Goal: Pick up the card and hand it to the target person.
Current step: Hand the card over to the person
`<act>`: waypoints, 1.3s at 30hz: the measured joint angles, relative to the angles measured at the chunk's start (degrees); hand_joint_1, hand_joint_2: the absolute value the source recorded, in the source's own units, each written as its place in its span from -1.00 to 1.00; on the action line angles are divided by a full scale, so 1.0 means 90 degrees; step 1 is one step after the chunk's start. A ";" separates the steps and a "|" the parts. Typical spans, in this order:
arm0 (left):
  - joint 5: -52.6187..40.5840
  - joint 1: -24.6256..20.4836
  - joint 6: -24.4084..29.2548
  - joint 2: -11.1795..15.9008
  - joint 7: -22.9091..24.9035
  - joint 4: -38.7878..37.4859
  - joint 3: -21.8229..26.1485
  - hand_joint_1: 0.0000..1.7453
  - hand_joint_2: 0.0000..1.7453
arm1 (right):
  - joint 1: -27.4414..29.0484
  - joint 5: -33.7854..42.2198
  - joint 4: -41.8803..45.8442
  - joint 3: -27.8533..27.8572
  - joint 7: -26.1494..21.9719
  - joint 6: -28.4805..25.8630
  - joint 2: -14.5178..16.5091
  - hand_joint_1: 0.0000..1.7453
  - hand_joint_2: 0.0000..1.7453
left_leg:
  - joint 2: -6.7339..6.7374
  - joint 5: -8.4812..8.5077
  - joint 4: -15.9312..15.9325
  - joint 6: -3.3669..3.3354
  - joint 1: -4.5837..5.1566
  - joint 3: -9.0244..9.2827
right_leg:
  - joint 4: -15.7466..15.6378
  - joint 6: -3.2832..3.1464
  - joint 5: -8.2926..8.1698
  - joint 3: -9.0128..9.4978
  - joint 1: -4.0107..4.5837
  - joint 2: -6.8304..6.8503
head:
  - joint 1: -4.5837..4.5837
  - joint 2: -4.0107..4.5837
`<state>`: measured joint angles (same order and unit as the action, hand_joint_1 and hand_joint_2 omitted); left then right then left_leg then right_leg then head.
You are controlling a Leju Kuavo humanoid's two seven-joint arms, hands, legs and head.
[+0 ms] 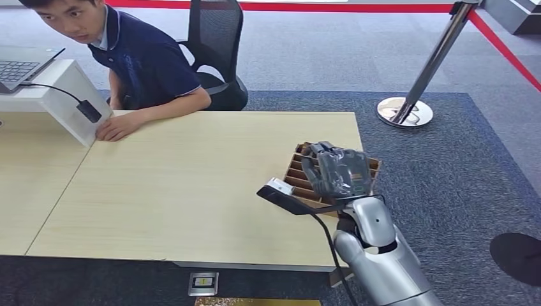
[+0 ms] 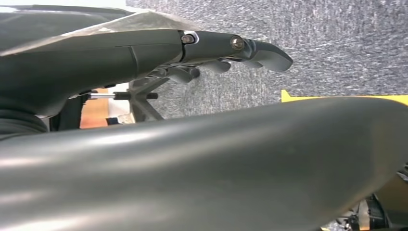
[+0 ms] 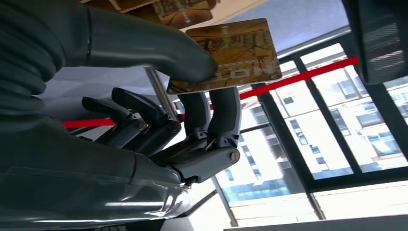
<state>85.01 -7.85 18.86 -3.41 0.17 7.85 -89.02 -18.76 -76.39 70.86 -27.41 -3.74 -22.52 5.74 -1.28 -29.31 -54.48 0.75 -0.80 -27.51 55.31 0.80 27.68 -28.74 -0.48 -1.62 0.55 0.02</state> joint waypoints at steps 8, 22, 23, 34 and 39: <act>-0.0155 -0.0011 -0.0029 -0.0001 0.0001 0.0000 -0.0001 -1.00 -1.00 | -0.0823 0.0421 -0.0439 -0.0800 -0.0540 -0.0039 0.0187 1.00 1.00 | -0.0001 0.0010 0.0000 0.0005 -0.0001 -0.0001 | 0.0008 -0.0006 -0.0004 -0.0002 0.0000 0.0000 | 0.0001 0.0000; -0.0426 -0.0037 -0.0035 -0.0041 0.0075 0.0000 -0.0001 -1.00 -1.00 | -0.2212 0.0576 -0.2848 -0.1398 -0.0761 -0.0493 0.1506 1.00 1.00 | -0.0001 0.0020 0.0000 0.0010 -0.0002 -0.0012 | 0.0015 -0.0013 -0.0009 -0.0015 0.0002 0.0000 | 0.0001 0.0000; -0.0443 -0.0037 -0.0030 -0.0044 0.0091 0.0000 -0.0001 -1.00 -1.00 | -0.2273 0.0762 -0.2923 -0.1491 -0.0694 -0.0489 0.1540 1.00 1.00 | -0.0001 0.0020 0.0000 0.0010 -0.0002 -0.0013 | 0.0015 -0.0014 -0.0009 -0.0015 0.0002 0.0000 | 0.0001 0.0000; -0.0393 -0.0040 0.0063 -0.0055 0.0098 0.0000 0.0005 -1.00 -1.00 | -0.2806 0.2346 -0.3411 -0.3249 -0.0047 -0.0619 0.1613 1.00 1.00 | -0.0001 0.0020 0.0000 0.0010 -0.0003 -0.0013 | 0.0015 -0.0014 -0.0010 -0.0018 0.0002 0.0000 | -0.0001 0.0000; -0.0557 -0.0040 0.0040 -0.0055 0.0099 0.0000 0.0002 -1.00 -1.00 | -0.2868 0.2407 -0.3531 -0.3553 0.0012 -0.0710 0.1613 1.00 1.00 | -0.0001 0.0021 0.0000 0.0010 -0.0002 -0.0013 | 0.0015 -0.0014 -0.0011 -0.0017 0.0002 0.0000 | 0.0000 0.0000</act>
<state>80.00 -8.21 19.22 -3.91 1.06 7.85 -89.00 -44.58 -54.73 39.08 -59.39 -3.63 -28.92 20.26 -1.29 -29.12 -54.48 0.84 -0.82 -27.63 55.45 0.67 27.59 -28.89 -0.46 -1.62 0.55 0.02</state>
